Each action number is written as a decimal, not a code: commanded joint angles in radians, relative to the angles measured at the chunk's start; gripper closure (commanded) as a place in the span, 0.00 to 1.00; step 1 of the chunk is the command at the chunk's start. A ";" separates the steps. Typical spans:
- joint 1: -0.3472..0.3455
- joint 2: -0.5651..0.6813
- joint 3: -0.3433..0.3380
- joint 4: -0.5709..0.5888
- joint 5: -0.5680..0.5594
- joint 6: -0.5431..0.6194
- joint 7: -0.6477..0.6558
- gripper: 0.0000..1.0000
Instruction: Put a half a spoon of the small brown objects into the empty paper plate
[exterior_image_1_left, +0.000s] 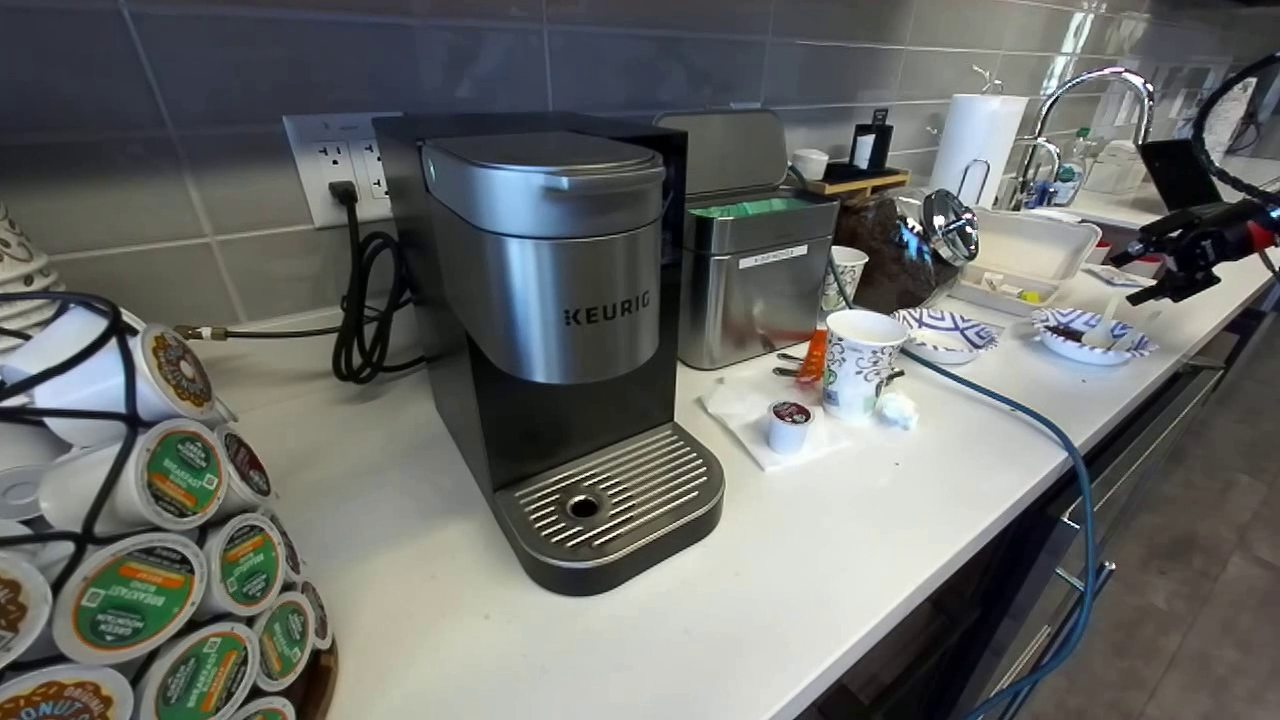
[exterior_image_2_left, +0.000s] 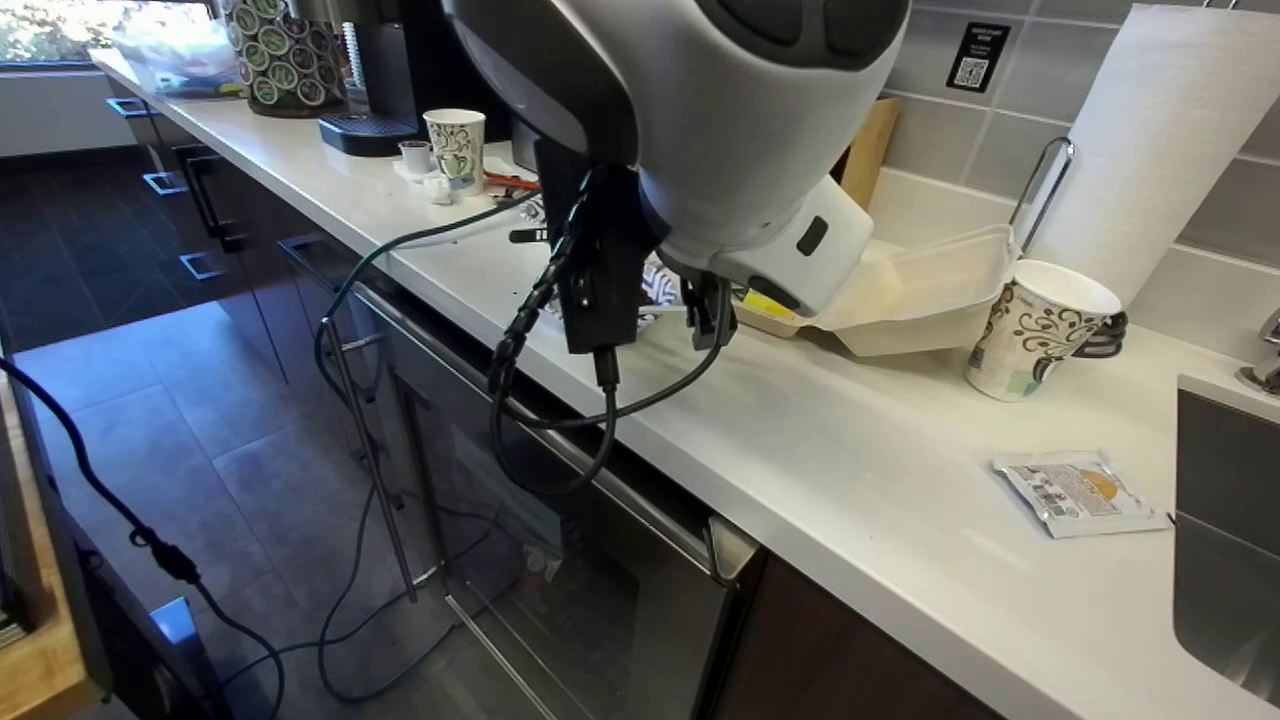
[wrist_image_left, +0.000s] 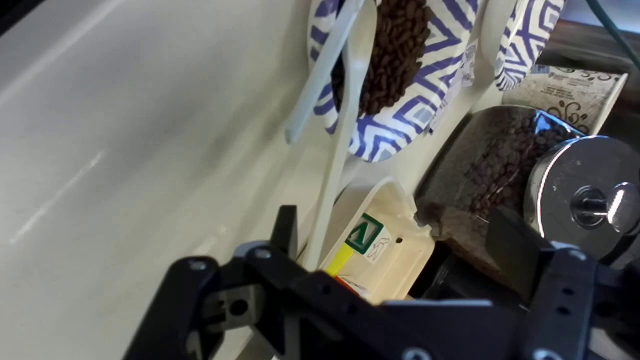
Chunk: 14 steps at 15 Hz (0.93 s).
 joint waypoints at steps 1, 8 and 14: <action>-0.018 0.050 0.024 0.048 0.043 0.033 0.023 0.06; -0.032 0.109 0.038 0.119 0.065 0.038 0.062 0.13; -0.071 0.186 0.056 0.228 0.040 -0.032 0.153 0.18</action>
